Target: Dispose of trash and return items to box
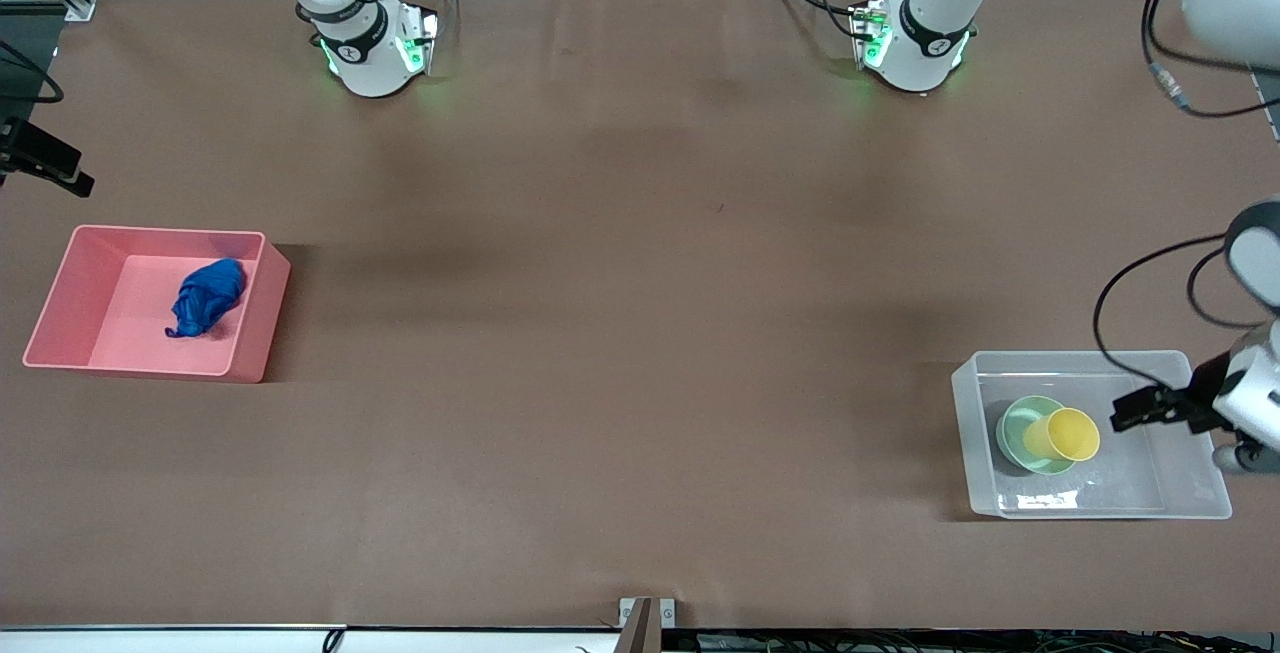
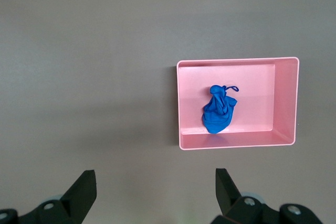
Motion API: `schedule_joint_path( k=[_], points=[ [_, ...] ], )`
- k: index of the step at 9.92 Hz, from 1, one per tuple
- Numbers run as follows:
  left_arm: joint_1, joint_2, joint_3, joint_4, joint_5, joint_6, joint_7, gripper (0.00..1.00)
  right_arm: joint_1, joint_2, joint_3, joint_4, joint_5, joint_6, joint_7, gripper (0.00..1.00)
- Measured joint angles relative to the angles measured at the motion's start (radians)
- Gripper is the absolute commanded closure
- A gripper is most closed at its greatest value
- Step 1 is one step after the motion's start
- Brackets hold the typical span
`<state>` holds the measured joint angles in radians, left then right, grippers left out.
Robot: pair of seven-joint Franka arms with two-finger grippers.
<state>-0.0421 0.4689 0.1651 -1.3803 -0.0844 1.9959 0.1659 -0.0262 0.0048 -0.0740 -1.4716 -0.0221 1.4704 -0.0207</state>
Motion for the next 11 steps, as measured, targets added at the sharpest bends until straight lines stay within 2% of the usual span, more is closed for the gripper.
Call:
schedule_joint_path(
  k=[2, 5, 9, 11],
  points=[
    [-0.008, -0.133, -0.068, -0.011, 0.072, -0.141, -0.085, 0.0, 0.0, 0.0, 0.0, 0.0, 0.0, 0.0, 0.0, 0.0],
    [-0.009, -0.289, -0.109, -0.017, 0.085, -0.298, -0.091, 0.0, -0.001, 0.0, -0.001, 0.0, 0.0, -0.001, 0.0, 0.0],
    [-0.005, -0.382, -0.111, -0.014, 0.085, -0.431, -0.091, 0.0, -0.001, 0.0, -0.001, 0.0, 0.0, -0.001, 0.0, 0.0],
    [-0.004, -0.422, -0.111, -0.072, 0.085, -0.425, -0.099, 0.0, -0.001, 0.0, -0.002, 0.0, 0.0, -0.002, 0.0, 0.0]
  ],
)
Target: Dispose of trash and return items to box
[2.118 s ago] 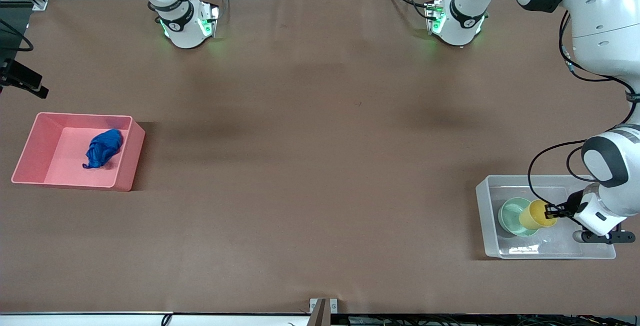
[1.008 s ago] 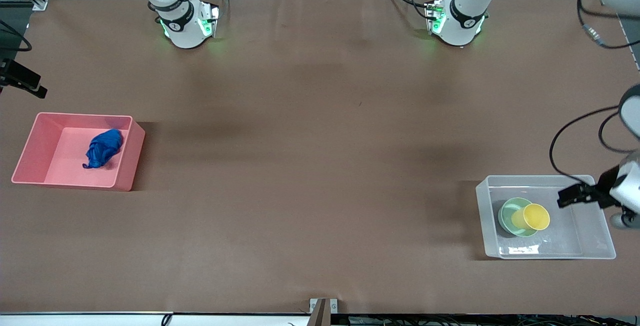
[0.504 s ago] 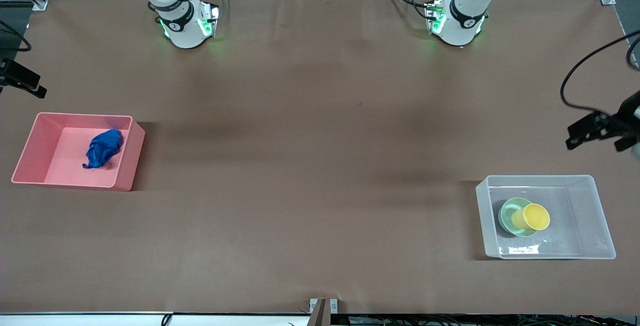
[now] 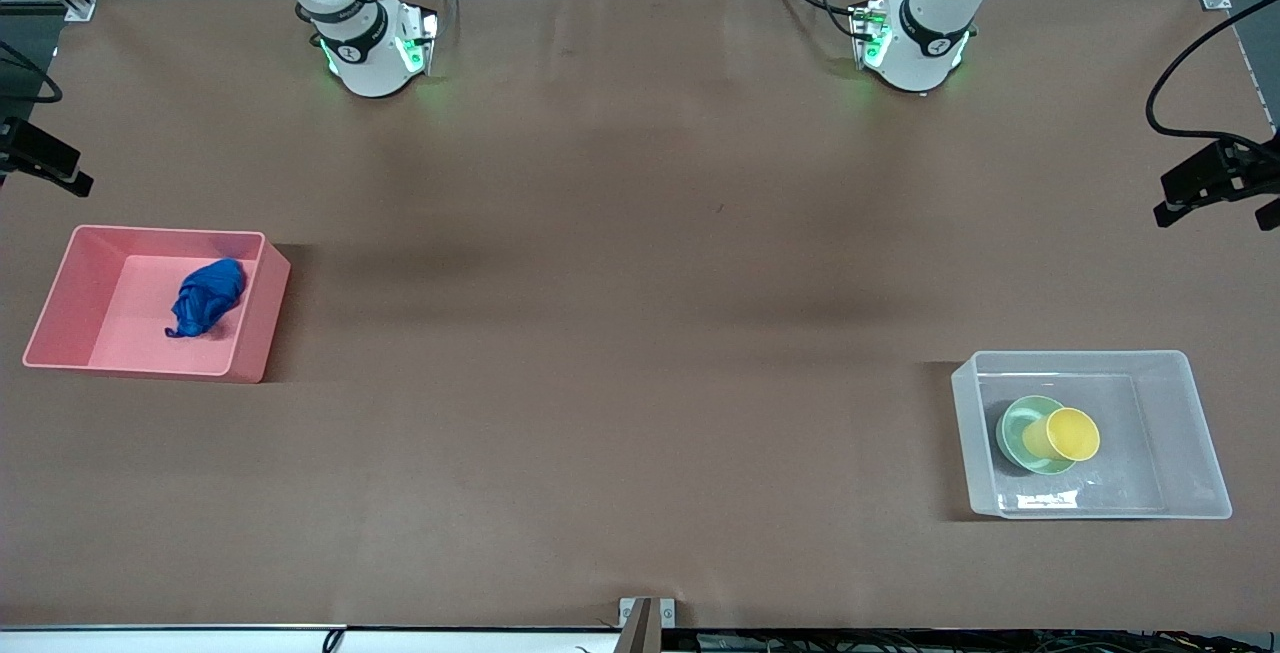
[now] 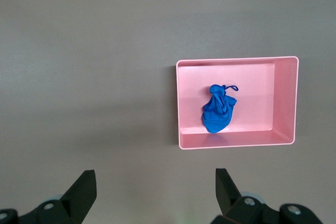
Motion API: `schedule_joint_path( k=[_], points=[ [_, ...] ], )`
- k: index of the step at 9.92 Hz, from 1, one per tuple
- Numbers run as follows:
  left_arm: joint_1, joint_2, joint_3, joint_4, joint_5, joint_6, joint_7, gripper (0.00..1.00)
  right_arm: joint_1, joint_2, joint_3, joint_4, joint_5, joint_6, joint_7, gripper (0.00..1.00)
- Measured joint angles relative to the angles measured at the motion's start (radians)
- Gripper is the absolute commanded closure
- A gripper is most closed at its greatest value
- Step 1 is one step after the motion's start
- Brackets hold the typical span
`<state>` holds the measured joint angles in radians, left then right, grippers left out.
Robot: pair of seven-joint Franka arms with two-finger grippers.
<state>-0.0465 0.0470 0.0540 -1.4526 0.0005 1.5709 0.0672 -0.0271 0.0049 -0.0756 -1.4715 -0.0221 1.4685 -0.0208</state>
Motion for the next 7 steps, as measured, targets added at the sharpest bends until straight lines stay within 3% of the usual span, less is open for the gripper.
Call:
schedule_joint_path(
  k=[3, 7],
  points=[
    [0.0, -0.074, -0.001, -0.11, 0.0, 0.035, -0.013, 0.0, -0.001, 0.0, 0.0, 0.0, 0.0, 0.0, 0.0, 0.0],
    [0.0, -0.078, -0.012, -0.122, 0.014, 0.038, -0.03, 0.0, -0.001, 0.0, 0.0, 0.0, 0.0, -0.001, 0.0, 0.0]
  ],
)
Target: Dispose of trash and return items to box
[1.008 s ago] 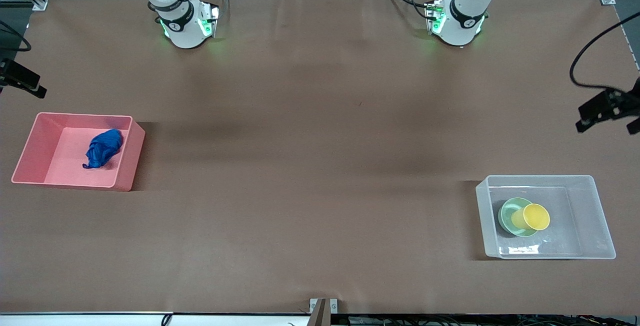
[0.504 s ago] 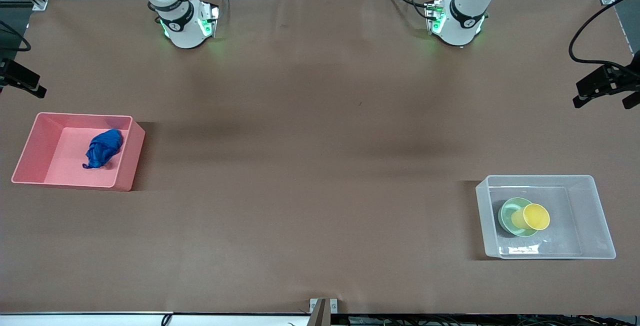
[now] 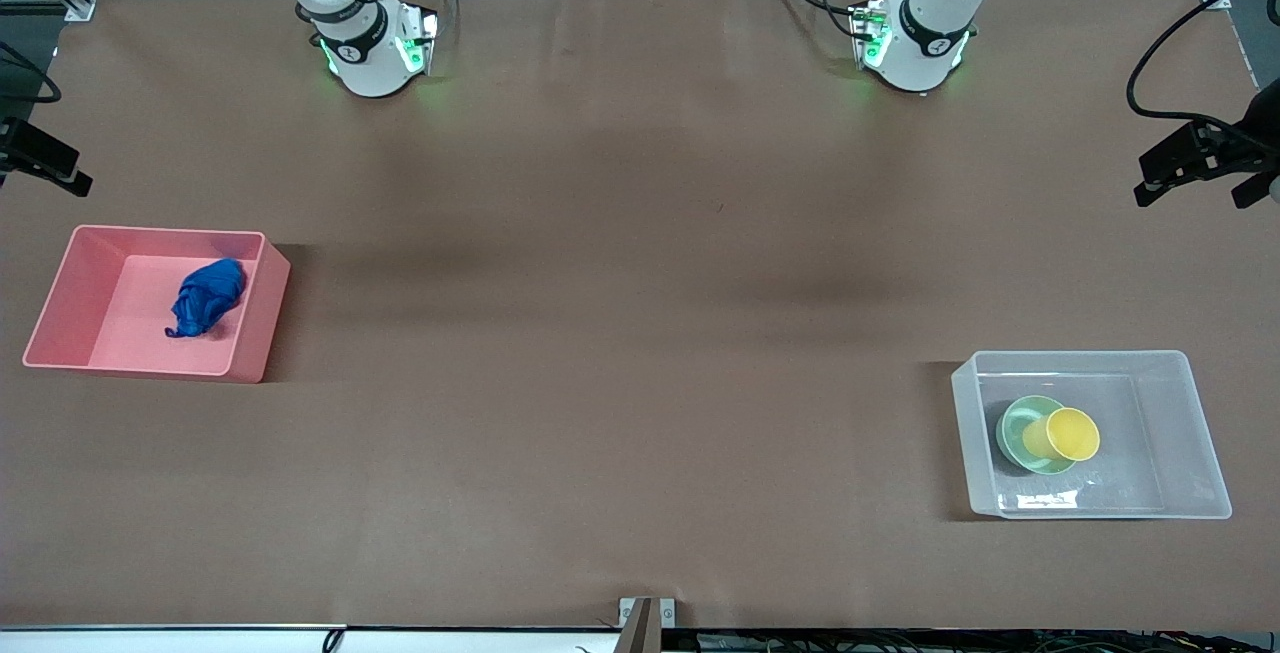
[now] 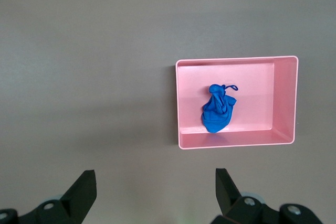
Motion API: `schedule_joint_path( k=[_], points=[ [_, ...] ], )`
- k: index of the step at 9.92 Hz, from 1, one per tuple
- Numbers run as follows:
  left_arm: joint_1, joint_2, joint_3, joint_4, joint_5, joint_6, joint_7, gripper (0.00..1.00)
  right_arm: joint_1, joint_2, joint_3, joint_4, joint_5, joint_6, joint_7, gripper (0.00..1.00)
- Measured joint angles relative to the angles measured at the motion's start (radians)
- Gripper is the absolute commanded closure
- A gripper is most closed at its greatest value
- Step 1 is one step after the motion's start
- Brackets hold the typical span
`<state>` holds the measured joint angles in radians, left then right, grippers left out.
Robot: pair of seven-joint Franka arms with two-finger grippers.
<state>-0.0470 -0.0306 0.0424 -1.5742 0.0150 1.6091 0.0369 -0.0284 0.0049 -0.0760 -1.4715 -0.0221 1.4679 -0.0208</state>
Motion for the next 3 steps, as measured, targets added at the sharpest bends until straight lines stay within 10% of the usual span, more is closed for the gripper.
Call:
schedule_joint_path(
  k=[3],
  points=[
    [0.0, -0.001, -0.001, 0.0, 0.0, -0.006, -0.001, 0.0, 0.0, 0.0, 0.0, 0.0, 0.0, 0.004, 0.0, 0.0]
  ],
)
